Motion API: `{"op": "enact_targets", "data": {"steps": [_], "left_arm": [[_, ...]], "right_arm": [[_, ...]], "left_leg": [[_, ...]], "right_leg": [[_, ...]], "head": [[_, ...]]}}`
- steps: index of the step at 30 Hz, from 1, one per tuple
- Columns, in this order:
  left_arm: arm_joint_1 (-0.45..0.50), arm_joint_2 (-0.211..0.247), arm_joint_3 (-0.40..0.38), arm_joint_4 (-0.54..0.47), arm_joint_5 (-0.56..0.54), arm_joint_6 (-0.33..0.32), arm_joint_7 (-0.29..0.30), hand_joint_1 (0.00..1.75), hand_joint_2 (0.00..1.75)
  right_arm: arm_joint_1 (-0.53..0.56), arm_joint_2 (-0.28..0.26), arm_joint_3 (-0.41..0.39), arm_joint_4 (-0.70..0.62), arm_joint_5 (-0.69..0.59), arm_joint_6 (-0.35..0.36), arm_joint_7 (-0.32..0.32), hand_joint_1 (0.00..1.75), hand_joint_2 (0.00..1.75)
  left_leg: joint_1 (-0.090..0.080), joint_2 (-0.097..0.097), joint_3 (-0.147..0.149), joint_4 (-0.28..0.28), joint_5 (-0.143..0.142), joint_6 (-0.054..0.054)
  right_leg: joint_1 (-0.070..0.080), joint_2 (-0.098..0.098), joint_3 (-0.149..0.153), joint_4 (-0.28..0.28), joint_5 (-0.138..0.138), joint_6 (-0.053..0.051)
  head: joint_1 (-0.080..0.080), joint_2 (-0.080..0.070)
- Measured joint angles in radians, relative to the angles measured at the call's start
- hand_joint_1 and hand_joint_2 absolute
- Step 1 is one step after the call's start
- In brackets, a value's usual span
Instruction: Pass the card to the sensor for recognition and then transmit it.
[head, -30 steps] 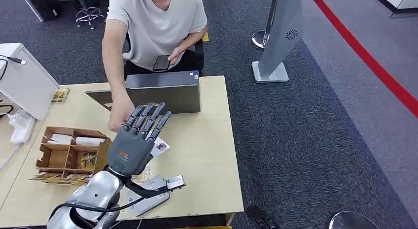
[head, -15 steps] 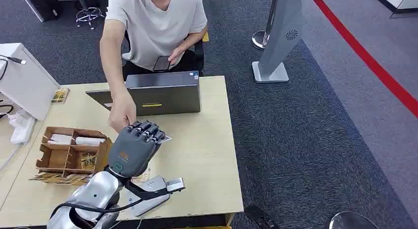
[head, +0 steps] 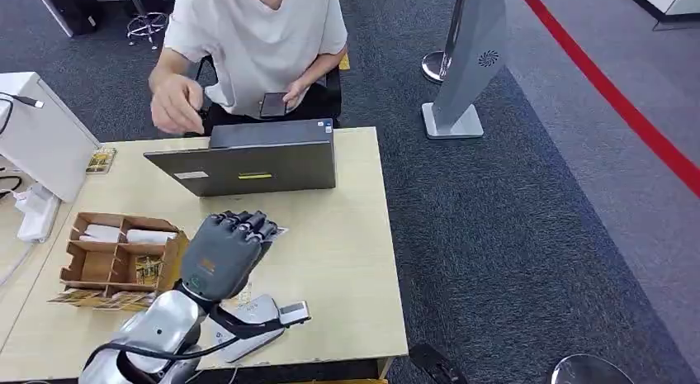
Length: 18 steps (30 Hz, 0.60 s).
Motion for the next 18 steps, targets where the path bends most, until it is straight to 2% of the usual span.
{"op": "enact_targets", "data": {"steps": [12,18], "left_arm": [[0.054,0.001,0.000,0.009,0.010,0.012,-0.009,1.75,1.75],[0.115,0.000,0.000,0.129,0.016,0.020,-0.018,1.75,1.75]], "right_arm": [[-0.001,0.002,-0.007,-0.001,-0.002,-0.001,0.000,0.00,1.75],[-0.002,0.004,-0.029,-0.003,0.010,0.013,0.004,0.00,1.75]], "left_leg": [[0.000,0.000,0.000,0.000,0.000,0.000],[0.000,0.000,0.000,0.000,0.000,0.000]], "right_leg": [[0.000,0.000,0.000,0.000,0.000,0.000],[0.000,0.000,0.000,0.000,0.000,0.000]], "head": [[0.000,0.000],[0.000,0.000]]}}
